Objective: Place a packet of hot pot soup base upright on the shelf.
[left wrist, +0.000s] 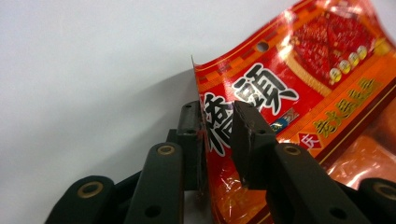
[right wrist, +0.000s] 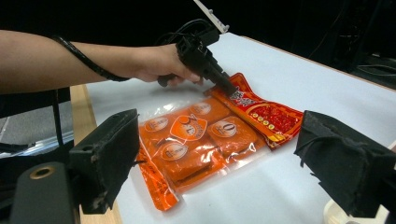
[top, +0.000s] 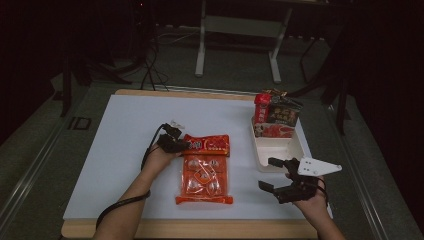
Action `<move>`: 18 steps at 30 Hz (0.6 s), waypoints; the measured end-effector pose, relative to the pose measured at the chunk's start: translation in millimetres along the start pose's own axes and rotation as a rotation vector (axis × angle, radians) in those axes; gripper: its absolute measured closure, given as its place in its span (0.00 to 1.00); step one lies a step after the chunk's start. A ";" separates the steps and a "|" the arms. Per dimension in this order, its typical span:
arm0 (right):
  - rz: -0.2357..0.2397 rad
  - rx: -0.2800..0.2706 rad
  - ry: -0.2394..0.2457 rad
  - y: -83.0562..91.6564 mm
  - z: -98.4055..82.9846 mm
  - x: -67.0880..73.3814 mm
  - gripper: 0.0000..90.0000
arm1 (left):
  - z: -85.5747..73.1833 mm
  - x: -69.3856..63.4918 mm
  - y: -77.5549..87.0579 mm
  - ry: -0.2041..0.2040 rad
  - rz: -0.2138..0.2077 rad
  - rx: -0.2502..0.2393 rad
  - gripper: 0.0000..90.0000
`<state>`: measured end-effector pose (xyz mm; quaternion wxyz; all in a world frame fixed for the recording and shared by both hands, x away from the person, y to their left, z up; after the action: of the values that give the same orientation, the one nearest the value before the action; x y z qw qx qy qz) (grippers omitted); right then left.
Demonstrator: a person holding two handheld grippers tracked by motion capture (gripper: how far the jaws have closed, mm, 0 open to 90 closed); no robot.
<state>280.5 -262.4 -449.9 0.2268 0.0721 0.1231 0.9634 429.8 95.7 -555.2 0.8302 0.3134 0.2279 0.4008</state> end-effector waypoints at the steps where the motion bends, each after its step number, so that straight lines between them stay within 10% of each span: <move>1: -0.002 0.002 0.001 -0.1 0.0 0.0 0.15 | 1.4 -2.4 -0.5 0.006 0.031 0.012 0.87; 5: -0.001 0.004 -0.001 -0.4 -0.1 0.1 0.15 | 3.5 -4.1 -0.6 0.011 0.054 0.027 0.97; 8: -0.001 0.007 -0.002 -0.7 0.0 -0.1 0.15 | 7.3 -10.9 1.1 -0.067 0.102 0.041 1.00; 18: -0.022 -0.011 -0.025 3.9 1.4 -4.4 0.13 | 14.2 -18.8 19.7 -0.087 0.103 -0.050 1.00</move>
<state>283.0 -267.5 -447.8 0.2394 0.0815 0.1158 0.9605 417.6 85.2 -529.0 0.8252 0.3210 0.1649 0.4346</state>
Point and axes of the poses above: each handheld gripper's, and its own axes: y roughly backward along the jaws, z roughly out of its top, x roughly to its left, the point moved 3 cm from there along -y, roughly forward along the jaws, and after that the axes turned 4 degrees about -x, right-handed, at the moved point
